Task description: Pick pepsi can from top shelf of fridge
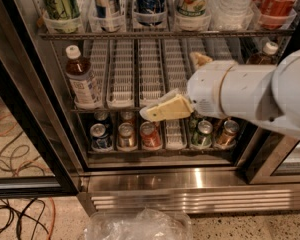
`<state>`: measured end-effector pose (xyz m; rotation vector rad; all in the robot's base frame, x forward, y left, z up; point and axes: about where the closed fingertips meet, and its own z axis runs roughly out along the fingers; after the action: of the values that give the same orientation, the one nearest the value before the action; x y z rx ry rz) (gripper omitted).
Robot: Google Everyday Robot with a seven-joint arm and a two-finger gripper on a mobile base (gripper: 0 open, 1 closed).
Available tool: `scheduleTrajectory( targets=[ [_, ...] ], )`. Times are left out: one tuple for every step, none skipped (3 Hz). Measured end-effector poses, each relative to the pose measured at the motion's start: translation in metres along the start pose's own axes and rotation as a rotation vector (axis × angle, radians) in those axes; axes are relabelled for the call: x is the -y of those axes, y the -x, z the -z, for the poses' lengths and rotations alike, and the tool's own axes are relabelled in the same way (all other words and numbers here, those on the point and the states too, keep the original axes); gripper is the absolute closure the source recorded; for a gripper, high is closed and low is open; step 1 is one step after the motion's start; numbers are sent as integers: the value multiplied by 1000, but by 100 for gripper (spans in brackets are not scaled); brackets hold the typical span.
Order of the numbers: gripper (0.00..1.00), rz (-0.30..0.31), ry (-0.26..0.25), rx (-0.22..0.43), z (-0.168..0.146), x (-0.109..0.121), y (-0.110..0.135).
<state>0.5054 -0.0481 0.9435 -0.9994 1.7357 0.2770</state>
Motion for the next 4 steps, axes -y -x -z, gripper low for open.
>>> scheduleTrajectory(
  targets=[
    [0,55,-20,59,-33,-18,-4],
    [0,126,-80,93,-55,-40,1],
    [0,161,-121,127,-63,-49,27],
    [0,161,-121,127,-63,-49,27]
  ],
)
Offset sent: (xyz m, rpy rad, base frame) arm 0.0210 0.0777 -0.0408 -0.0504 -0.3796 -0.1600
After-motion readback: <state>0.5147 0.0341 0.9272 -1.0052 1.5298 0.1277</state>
